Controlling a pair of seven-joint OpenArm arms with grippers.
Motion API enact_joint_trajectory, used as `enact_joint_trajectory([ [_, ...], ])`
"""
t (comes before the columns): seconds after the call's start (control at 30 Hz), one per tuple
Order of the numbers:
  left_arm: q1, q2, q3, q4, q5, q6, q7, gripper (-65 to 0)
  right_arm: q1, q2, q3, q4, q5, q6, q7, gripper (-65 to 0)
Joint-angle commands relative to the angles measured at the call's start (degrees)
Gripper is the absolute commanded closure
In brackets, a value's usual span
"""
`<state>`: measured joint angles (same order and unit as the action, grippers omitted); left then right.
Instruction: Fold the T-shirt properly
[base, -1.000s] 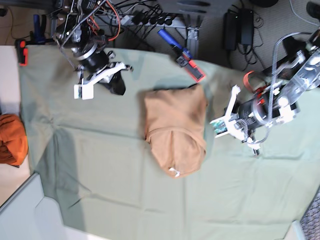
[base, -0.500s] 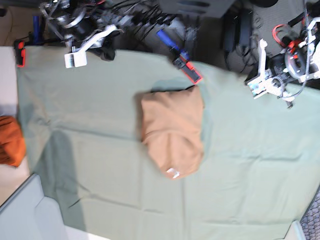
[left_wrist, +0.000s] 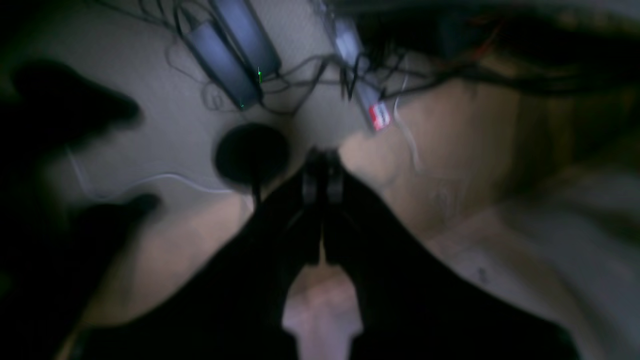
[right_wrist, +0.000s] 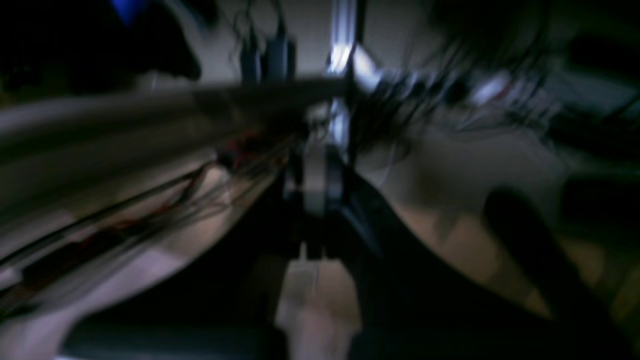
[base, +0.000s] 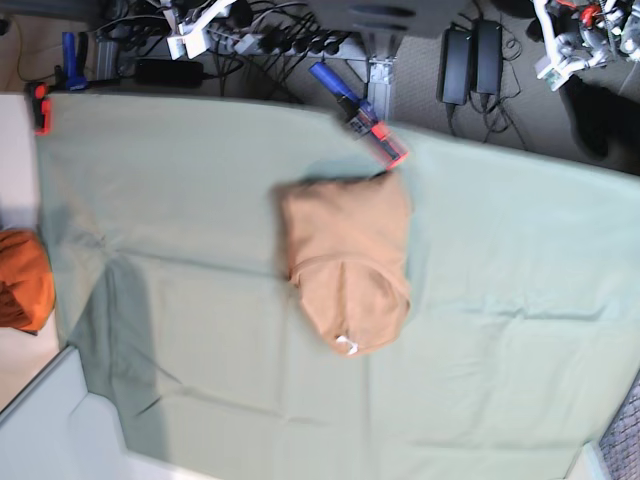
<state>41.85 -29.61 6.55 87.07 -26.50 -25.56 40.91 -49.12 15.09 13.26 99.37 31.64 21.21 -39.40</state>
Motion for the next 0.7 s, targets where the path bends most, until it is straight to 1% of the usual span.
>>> enact_joint_trajectory([
  [0.0,-1.7,0.3,0.3,-3.6,0.0,-0.4,-0.3,0.0,0.4,0.4,-0.9,-2.4,-0.4,6.0,0.2,0.0],
  [0.13,-11.9,2.5,4.7,-21.4,-1.0,0.9,0.0,0.0,5.6,0.4,-5.5,-16.8,-7.2,5.5,0.1,0.0],
  [0.17,-14.8,3.0,6.5,-25.7,-1.2,0.9,0.0,0.0,7.2,0.4,-6.4,-20.6,-8.6,4.9,0.1,0.0],
  [0.23,-20.6,4.4,10.7,-34.6,-1.1,0.9,-0.9,0.0,11.1,0.3,-7.6,-28.2,-11.5,1.8,0.1,0.0],
  [0.27,-23.6,5.1,12.9,-39.1,-1.0,0.9,-2.3,0.0,13.3,0.2,-7.8,-31.8,-13.4,0.1,-0.1,0.0],
  [0.33,-28.9,6.9,17.4,-47.6,-0.9,0.9,-6.4,0.0,17.5,0.0,-7.9,-38.5,-15.9,-1.9,-0.3,0.0],
  [0.4,-33.2,9.2,21.2,-54.6,-0.9,0.9,-8.5,0.0,21.2,0.0,-7.9,-43.6,-16.9,-1.9,-0.3,0.0],
  [0.47,-36.3,11.5,24.0,-59.1,-0.9,0.9,-8.3,0.0,24.1,-0.1,-7.9,-46.6,-17.9,-1.9,-0.3,0.0],
  [0.57,-38.7,13.8,25.6,-61.4,-0.7,1.3,-8.9,0.0,26.7,-0.2,-7.9,-47.2,-18.8,-1.9,-0.1,0.0],
  [0.67,-39.1,15.2,25.6,-61.4,0.3,5.8,-9.7,0.0,28.5,-0.8,-7.9,-46.9,-18.8,-1.9,0.0,0.0],
])
